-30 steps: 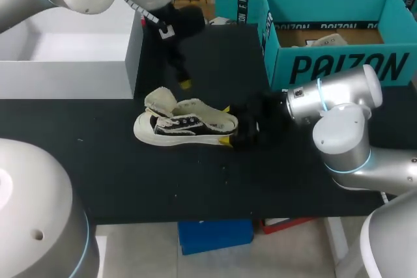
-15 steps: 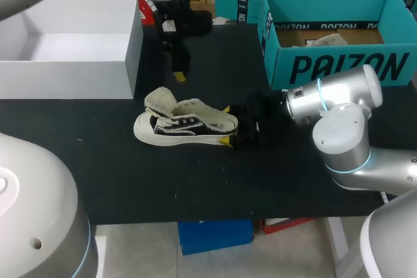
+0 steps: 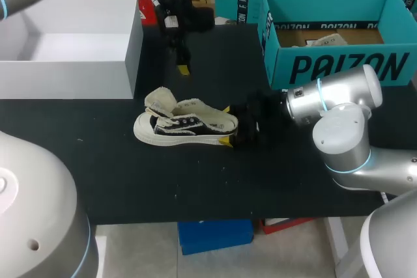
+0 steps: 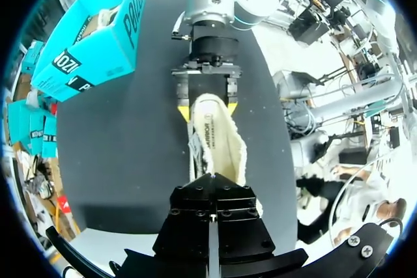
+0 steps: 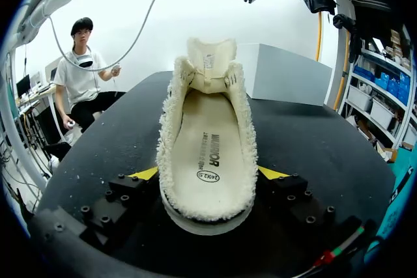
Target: Take the shoe out of the shoebox, open the shoe tongue, remove and reinsert the insole, then place the shoe into the shoebox
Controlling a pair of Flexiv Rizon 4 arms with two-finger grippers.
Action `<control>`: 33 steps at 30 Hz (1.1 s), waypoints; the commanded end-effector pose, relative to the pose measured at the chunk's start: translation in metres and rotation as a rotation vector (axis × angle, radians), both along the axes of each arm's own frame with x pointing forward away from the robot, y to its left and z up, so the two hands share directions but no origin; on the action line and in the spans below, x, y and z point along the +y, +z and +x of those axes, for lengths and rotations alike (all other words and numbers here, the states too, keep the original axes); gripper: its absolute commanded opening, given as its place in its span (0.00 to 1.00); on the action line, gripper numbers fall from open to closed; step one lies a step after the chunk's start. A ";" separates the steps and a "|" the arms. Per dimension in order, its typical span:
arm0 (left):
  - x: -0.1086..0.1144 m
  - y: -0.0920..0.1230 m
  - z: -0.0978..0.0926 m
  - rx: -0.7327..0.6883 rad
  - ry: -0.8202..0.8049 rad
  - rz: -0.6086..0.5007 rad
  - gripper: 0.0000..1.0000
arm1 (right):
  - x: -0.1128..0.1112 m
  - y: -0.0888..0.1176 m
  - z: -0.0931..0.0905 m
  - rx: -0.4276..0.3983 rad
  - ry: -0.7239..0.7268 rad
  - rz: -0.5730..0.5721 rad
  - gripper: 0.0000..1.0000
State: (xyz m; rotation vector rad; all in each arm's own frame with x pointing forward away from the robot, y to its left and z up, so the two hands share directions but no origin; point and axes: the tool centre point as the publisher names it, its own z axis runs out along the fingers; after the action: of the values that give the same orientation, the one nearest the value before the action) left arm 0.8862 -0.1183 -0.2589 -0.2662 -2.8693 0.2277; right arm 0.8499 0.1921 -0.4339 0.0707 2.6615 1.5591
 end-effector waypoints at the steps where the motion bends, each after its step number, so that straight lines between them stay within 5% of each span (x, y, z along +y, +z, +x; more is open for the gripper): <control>1: 0.009 -0.008 -0.016 -0.038 0.010 -0.026 0.00 | 0.000 -0.002 0.000 0.001 -0.001 -0.002 0.00; 25: 0.013 -0.005 -0.029 -0.030 0.069 -0.004 0.00 | 0.000 -0.002 0.000 0.001 -0.001 -0.002 0.00; 33: 0.013 -0.029 -0.030 -0.005 0.058 -0.038 0.00 | 0.000 -0.002 0.000 0.001 -0.001 -0.002 0.00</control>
State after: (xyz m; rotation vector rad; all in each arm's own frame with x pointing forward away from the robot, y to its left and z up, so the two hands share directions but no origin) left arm 0.8545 -0.1062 -0.2761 -0.1903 -2.8863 0.2716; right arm 0.8499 0.1920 -0.4339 0.0708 2.6616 1.5589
